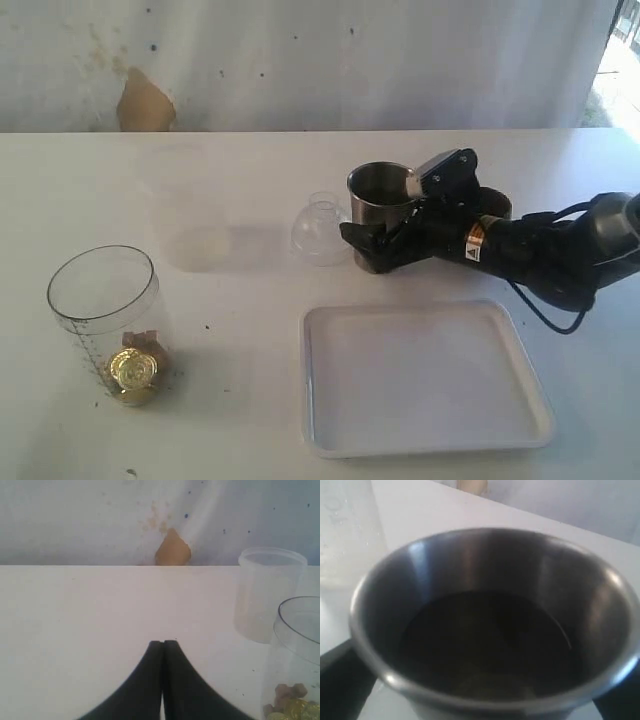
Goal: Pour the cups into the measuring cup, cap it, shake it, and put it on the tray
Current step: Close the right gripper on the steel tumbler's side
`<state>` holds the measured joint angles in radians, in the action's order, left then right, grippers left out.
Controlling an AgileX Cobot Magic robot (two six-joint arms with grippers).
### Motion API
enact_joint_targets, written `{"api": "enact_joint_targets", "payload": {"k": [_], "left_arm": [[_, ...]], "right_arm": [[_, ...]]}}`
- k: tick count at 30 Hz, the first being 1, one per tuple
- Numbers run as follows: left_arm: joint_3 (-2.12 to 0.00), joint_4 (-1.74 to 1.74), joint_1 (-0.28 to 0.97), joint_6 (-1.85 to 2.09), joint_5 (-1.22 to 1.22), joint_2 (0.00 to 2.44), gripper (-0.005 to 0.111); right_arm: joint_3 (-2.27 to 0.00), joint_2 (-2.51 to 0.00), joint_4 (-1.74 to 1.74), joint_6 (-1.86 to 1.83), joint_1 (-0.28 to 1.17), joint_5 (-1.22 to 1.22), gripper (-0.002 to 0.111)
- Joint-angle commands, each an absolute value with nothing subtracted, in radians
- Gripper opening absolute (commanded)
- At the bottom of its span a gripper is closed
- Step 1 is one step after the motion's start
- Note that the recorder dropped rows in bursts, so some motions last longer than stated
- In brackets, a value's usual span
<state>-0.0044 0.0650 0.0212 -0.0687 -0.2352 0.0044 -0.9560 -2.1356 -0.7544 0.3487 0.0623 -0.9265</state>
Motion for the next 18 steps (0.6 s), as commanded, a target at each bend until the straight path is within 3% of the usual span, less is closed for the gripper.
{"api": "enact_joint_targets", "payload": {"k": [1, 18], "left_arm": [[0.000, 0.066, 0.023, -0.071, -0.233, 0.000, 0.000], [0.000, 0.066, 0.023, -0.071, -0.233, 0.000, 0.000]], "right_arm": [[-0.956, -2.192, -0.754, 0.343, 0.062, -0.978, 0.105], [-0.990, -2.218, -0.754, 0.343, 0.062, -1.055, 0.105]]}}
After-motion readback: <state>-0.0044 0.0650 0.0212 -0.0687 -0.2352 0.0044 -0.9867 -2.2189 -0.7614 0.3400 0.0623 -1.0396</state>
